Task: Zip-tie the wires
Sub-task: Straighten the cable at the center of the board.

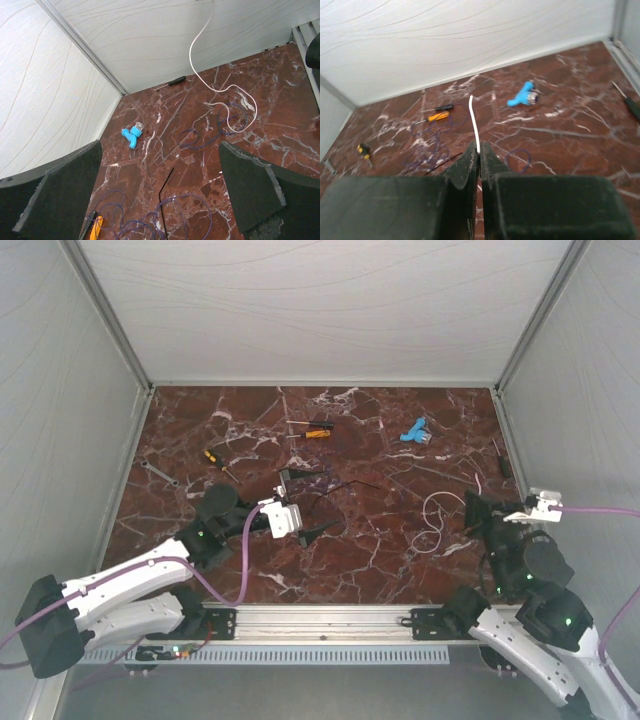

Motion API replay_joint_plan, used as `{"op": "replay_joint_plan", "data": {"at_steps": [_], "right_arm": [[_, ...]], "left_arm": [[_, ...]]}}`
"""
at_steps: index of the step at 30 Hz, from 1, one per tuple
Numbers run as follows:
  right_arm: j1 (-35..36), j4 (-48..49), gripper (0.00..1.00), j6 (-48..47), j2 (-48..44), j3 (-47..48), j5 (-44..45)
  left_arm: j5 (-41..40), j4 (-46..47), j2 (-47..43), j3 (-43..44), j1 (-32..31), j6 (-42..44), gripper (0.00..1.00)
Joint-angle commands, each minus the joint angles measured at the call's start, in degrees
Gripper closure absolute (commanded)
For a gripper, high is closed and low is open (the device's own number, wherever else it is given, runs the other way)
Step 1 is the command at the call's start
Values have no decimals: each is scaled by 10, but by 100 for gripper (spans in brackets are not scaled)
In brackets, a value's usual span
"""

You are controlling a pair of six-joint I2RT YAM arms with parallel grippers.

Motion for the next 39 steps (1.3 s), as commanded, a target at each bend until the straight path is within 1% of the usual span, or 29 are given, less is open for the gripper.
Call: {"op": "replay_joint_plan", "data": {"at_steps": [1,4,13,20,25,30,35,39], "right_arm": [[3,-76,100,119,-50,-21,158],[3,-105,100,155,-81,-23,220],[3,-113,100,130,-92,14,299],[3,-116,100,89,-93,51,338],[4,-123,100,64,-85,52,347],[5,-124,100,75,-50,34,329],[4,-117,100,86,33,16,341],[4,-66,100,57,74,-5,339]], "left_arm": [[17,20,1,9,-2,5,0],[23,22,-1,8,-2,3,0],[28,21,-6,8,-2,-1,0],[31,22,-9,8,-2,-3,0],[32,21,-11,8,-2,-3,0],[34,21,-14,9,-2,-3,0],[34,19,-18,9,-2,-2,0],[37,17,-21,10,-3,-2,0]]}}
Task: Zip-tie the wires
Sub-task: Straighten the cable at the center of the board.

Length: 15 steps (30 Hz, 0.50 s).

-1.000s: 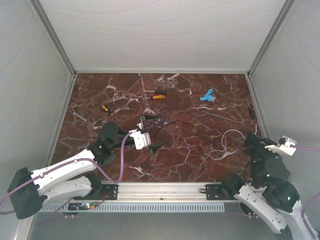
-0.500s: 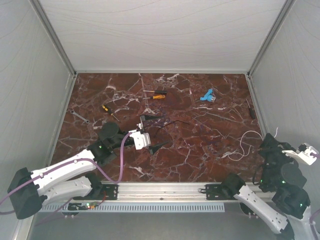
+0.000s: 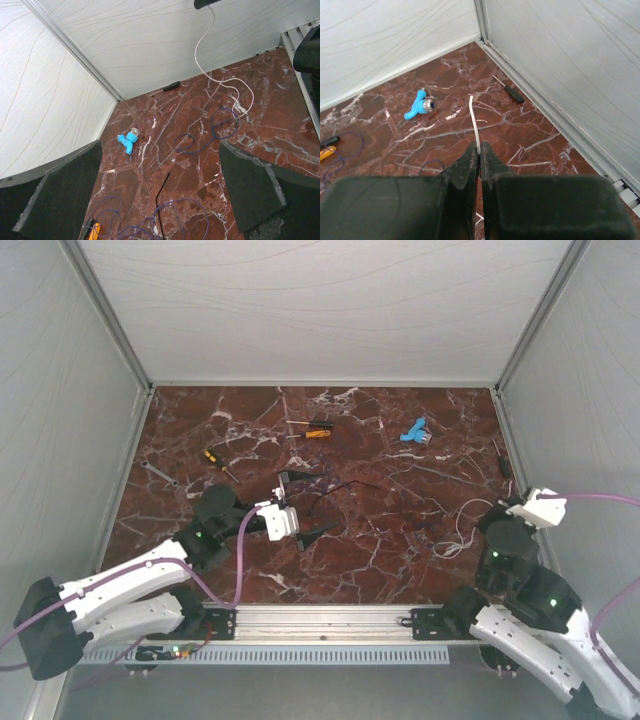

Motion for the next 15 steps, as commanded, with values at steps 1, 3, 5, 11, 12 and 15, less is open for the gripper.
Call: {"op": "replay_joint_plan", "data": {"at_steps": [1,3,5,11,12,15], "right_arm": [[3,69,100,-26,32,-25,12],[3,104,100,-36,49,-45,6],[3,139,100,-50,66,-57,1],[-26,232,100,-94,131,-64,-46],[-38,241,100,-94,142,-62,-63],[-74,261,100,-88,178,-59,-116]], "left_arm": [[17,19,-13,10,-3,1,0],[19,18,-15,9,-3,1,0],[20,16,-14,11,-2,0,0],[23,15,-16,11,-2,0,0],[24,14,-17,11,-2,0,0],[22,12,-20,12,-2,2,1]]}}
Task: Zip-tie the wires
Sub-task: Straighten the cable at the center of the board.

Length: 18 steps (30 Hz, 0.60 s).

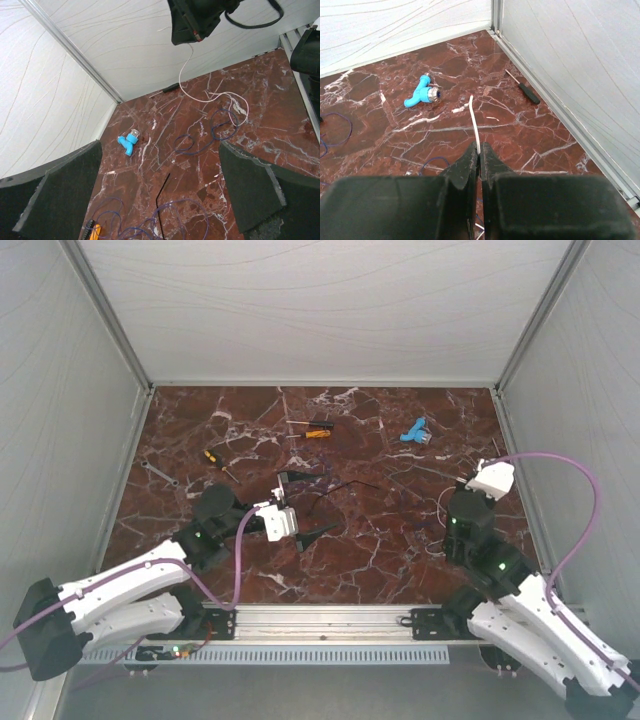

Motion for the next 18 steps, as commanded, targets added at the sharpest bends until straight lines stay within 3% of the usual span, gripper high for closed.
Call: {"op": "replay_joint_plan", "data": {"at_steps": [1,10,18], "right_arm": [[-45,83,100,-6,44,8,-75],[-118,196,100,-32,151,-8,-226],[-145,258,100,-36,268,-8,-283]], "left_arm": [[16,12,-16,12,-3,2,0],[16,7,-17,11,-3,5,0],[15,3,-17,12,-3,7,0]]}}
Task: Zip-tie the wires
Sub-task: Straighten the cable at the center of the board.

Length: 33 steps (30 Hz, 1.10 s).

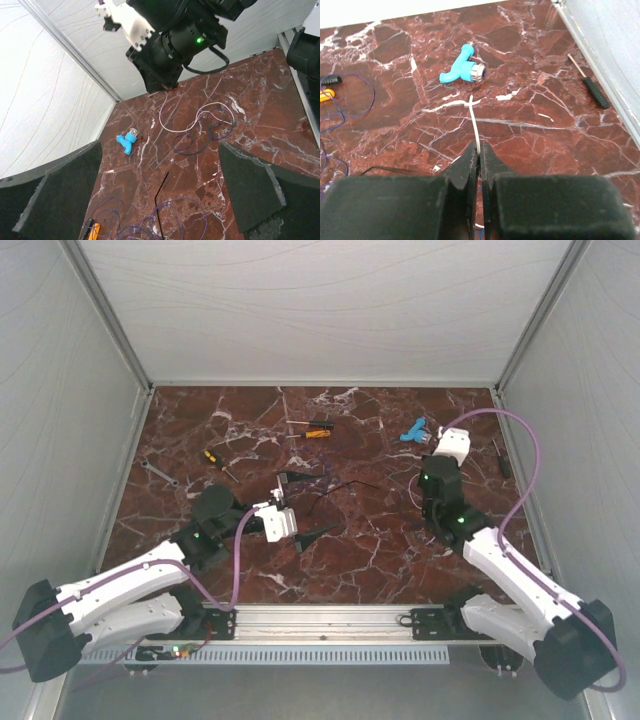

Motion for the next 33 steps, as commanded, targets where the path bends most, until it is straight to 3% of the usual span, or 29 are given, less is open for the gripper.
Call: {"op": "replay_joint_plan", "data": {"at_steps": [1,14,20,27,33], "right_arm": [[-12,66,100,-6,53,-2,-44],[-31,89,100,22,173,-18,-68],[-57,84,96,43,184,-31,-87],[-93,91,84,55,184,-35,-149],[-108,102,84,67,195,-27,-206]], "left_arm": [[13,12,-9,11,-2,7,0],[12,2,-7,12,-3,17,0],[12,1,-5,12,-3,18,0],[12,-1,-1,13,-3,18,0],[12,-1,0,13,-2,19,1]]}}
